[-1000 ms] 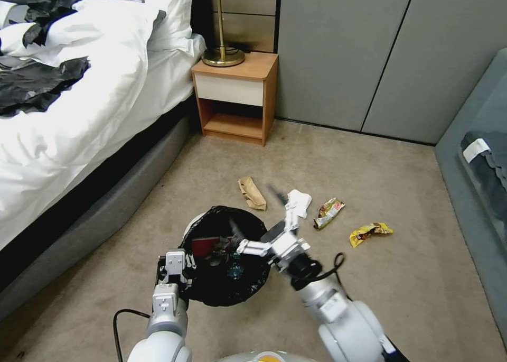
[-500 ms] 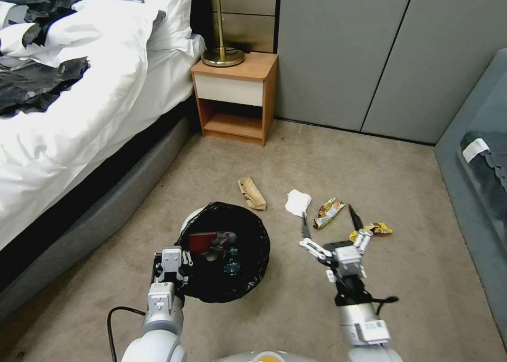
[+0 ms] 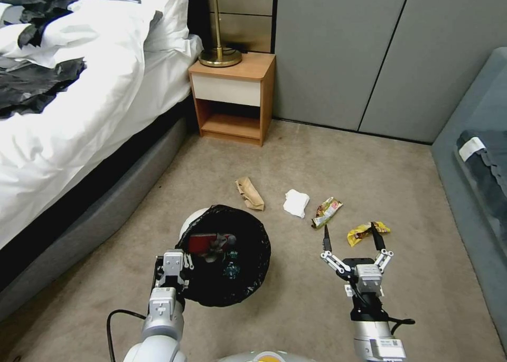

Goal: Pick up the trash bin, then pick up the garbage from the floor and place it into the trash bin.

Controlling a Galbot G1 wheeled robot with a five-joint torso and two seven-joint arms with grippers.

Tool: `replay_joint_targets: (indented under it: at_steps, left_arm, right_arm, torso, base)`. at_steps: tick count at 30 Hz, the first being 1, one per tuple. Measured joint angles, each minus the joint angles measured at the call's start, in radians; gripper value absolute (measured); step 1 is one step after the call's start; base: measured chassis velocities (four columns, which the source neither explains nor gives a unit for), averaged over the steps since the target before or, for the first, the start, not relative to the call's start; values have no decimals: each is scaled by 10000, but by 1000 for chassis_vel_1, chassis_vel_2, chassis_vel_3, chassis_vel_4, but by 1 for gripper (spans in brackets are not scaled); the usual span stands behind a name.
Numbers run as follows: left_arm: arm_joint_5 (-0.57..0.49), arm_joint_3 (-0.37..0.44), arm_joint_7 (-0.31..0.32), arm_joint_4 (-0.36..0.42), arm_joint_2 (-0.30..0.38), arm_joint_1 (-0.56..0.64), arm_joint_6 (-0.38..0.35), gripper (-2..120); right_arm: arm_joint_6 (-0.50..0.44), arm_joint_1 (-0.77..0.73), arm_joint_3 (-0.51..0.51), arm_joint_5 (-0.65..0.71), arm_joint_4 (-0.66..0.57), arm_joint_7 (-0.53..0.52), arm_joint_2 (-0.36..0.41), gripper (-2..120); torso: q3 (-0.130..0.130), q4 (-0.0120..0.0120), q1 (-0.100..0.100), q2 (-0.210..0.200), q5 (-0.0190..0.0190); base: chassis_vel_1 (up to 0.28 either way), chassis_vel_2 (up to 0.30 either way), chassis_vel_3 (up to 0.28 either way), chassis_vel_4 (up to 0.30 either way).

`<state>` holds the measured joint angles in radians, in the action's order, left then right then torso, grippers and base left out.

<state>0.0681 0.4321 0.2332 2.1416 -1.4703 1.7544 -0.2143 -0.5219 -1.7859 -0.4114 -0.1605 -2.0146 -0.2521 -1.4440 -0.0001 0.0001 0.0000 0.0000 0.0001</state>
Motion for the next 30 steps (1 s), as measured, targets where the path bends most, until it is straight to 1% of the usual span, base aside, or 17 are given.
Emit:
replay_joint_targets:
  at_steps: [4,12,18,23,30]
  left_arm:
    - [-53,-2,19,13,28,27,7,1]
    - [-135,1,37,24,68,-38,-13,1]
    - [-394,0,155,-16,52,-207,35,1]
    - [-524,34,208,-80,41,-233,62,1]
    - [-528,39,210,-92,52,-251,63,1]
  right_arm:
    - [-93,66,-118,259,-86,208,24,100]
    - [-74,191,-164,294,-170,339,53,100]
    - [-166,280,-244,289,-51,430,28,100]
    - [-273,365,-211,249,107,515,11,100]
    - [-189,411,-158,297,165,637,9,100]
  torso:
    - [0,-1,0,0,-1]
    - [1,-2,0,0,-1]
    - [0,-5,0,0,-1]
    - [0,2,0,0,0]
    - [0,-1,-1,0,-1]
  base:
    - [-44,-60,-57,-54]
    - [-81,-73,-67,-76]
    - [-57,-74,-66,-66]
    - [0,0,0,0]
    - [0,0,0,0]
